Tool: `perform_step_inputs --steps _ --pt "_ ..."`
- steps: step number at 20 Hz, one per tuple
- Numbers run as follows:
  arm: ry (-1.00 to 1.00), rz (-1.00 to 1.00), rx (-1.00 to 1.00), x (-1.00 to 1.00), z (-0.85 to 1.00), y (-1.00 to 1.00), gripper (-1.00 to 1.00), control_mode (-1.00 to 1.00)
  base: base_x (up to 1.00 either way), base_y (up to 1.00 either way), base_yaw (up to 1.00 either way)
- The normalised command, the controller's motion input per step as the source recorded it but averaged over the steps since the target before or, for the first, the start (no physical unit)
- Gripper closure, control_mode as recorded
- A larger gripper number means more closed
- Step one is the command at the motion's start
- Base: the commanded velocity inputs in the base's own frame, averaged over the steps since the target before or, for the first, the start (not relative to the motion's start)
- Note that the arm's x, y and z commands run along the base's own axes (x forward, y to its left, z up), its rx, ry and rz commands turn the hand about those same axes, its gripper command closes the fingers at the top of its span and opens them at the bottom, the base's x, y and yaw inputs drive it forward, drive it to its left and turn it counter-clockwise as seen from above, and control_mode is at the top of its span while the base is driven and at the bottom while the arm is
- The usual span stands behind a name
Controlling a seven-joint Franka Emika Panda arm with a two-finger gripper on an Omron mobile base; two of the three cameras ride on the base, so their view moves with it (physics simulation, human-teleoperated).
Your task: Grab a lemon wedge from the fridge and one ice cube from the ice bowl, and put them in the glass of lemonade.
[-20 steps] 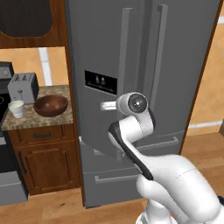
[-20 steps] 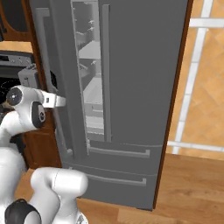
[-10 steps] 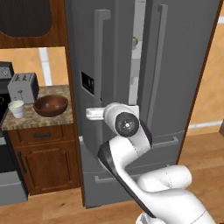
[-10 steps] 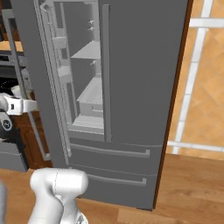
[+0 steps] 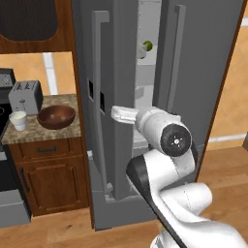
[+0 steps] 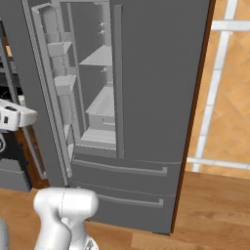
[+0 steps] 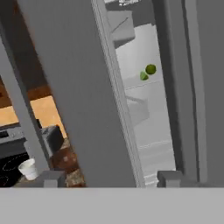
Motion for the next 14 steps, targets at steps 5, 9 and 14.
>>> perform_step_inputs --steps 5,9,14 --pt "0.16 -0.03 0.84 -0.20 -0.17 -1.00 -1.00 -1.00 0.00 0.00 0.00" --pt "0.29 0.00 0.95 0.00 -0.87 -1.00 -1.00 -1.00 0.00 0.00 0.00" --pt "0.31 0.01 0.91 0.00 -1.00 -0.61 -1.00 -1.00 0.00 0.00 0.00"
